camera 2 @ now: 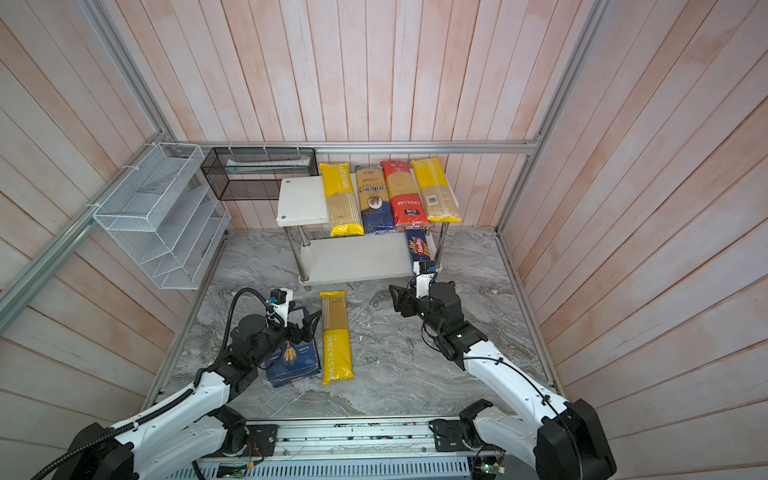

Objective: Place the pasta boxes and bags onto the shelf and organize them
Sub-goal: 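Open the right gripper to release the Barilla box and withdraw, then move the right gripper down over the yellow Pastatime spaghetti bag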

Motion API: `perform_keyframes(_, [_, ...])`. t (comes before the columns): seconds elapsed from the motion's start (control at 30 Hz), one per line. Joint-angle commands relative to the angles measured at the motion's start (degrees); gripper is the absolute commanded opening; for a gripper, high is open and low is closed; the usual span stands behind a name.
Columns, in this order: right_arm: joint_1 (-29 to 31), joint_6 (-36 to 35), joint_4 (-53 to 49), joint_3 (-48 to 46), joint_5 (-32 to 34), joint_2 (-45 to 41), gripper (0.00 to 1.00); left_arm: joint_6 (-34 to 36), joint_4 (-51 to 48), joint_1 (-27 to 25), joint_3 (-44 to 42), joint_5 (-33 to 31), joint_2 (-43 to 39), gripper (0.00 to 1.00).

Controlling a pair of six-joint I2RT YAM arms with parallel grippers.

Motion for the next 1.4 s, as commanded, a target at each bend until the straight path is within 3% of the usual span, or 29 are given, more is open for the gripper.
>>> perform_keyframes(0.0, [4.55,3.32,-7.04,2.67,5.48,-0.38,0.72,-0.63,-1.2,-0.22,0.87,-2.03,-2.8,1.0])
perform_keyframes(0.23, [12.33,4.13,-14.13,4.51,11.32,2.57,0.76,-1.97,-1.21,-0.16,-0.34,-6.61,-4.96,1.0])
perform_keyframes(0.4, [16.54,5.14,-10.08,4.52,9.48,7.23,0.8,-1.12,-1.65,-0.22,-0.02,-7.42,-4.27,0.99])
perform_keyframes(0.67, [22.43,0.57,-8.13,12.64,6.04,20.91,0.84,-1.22,-3.13,-0.06,0.0,-13.92,-4.07,1.0])
perform_keyframes(1.07, [27.42,-1.06,-11.64,19.73,11.62,31.33,0.87,-2.03,-2.3,0.4,-0.07,-13.86,-2.56,1.0])
perform_keyframes(1.17, [27.62,-0.62,-8.53,18.53,11.57,32.24,0.87,-3.77,-3.75,2.59,0.24,-13.92,-1.9,1.0])
perform_keyframes(1.3, [28.18,-0.55,-8.88,19.75,10.62,35.22,0.87,-5.33,-4.47,7.53,0.22,-7.66,-2.08,1.0])
perform_keyframes(1.37, [28.66,-1.04,-9.88,20.94,10.61,37.06,0.87,-4.84,-5.09,7.78,0.17,-8.41,-2.64,1.0])
